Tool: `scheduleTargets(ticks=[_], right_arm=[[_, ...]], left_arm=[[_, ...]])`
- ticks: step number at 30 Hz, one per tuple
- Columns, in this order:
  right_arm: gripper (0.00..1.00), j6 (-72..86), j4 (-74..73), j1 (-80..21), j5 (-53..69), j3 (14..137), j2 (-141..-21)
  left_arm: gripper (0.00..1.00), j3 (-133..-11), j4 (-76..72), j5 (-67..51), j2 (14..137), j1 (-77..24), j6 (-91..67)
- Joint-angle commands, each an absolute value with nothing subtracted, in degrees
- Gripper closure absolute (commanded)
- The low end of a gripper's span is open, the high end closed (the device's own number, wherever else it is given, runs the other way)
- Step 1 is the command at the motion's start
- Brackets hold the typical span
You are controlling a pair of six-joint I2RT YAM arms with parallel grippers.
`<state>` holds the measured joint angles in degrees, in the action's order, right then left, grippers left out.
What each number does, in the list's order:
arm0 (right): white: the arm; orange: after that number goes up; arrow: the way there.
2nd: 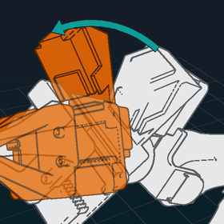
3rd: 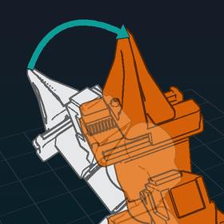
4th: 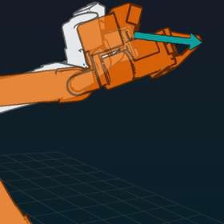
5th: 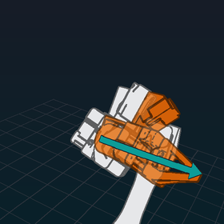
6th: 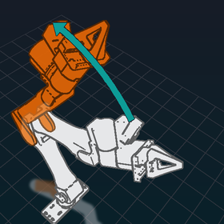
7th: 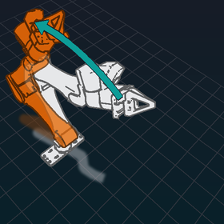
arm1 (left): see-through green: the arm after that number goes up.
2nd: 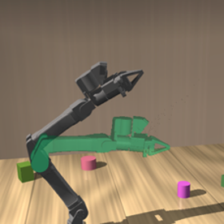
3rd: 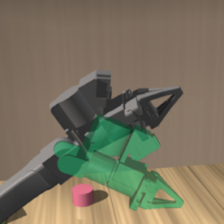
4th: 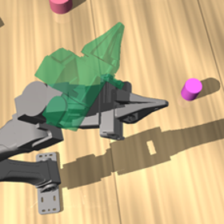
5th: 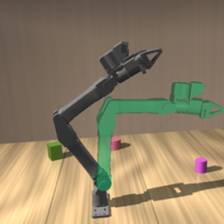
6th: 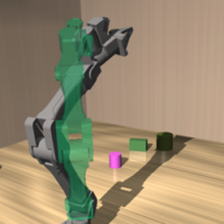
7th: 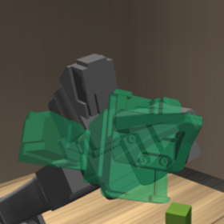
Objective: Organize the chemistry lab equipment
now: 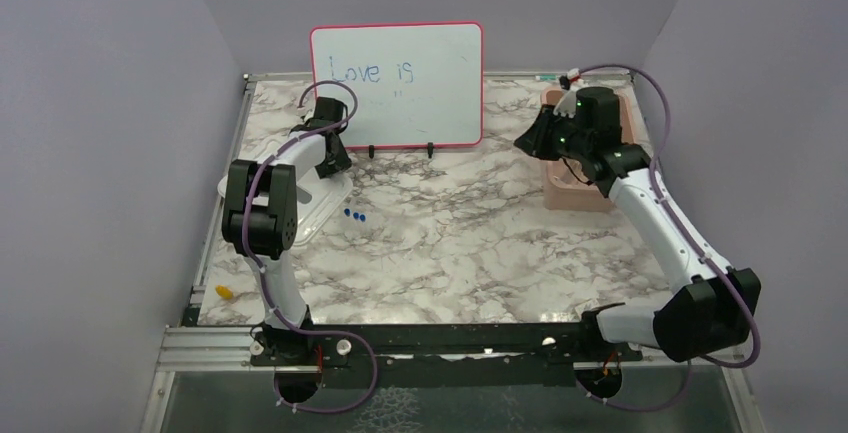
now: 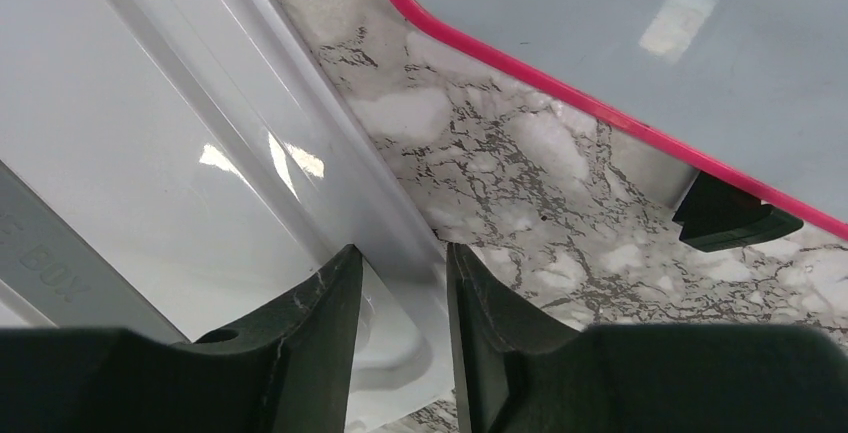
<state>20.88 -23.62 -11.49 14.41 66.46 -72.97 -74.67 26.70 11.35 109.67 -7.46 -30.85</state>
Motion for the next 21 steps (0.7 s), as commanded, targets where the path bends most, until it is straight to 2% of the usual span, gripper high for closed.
scheduleTargets(ticks=[1,4,7,16,21], right_arm=[[0.8,22.9,-20.1,-17.4,12.5,66.7,-76.3],[0.8,23.4,-19.1,-21.8,11.4,67.4,-79.2],[0.8,23.6,-18.4,-26.1,10.7,68.8,-82.6],[0.79,25.5,-13.9,-37.6,11.9,74.7,-95.7],[0.74,28.3,-8.7,-41.5,15.2,78.7,-103.4]], left_arm=[[0.65,-74.9,26.3,11.4,112.2,-7.0,-32.2],[0.79,-74.9,26.9,10.8,111.2,-7.0,-32.3],[0.88,-75.1,27.1,10.5,108.8,-7.0,-32.2],[0.92,-67.9,25.6,9.4,97.9,-6.6,-36.8],[0.92,-61.7,22.6,8.2,91.1,-5.9,-39.8]])
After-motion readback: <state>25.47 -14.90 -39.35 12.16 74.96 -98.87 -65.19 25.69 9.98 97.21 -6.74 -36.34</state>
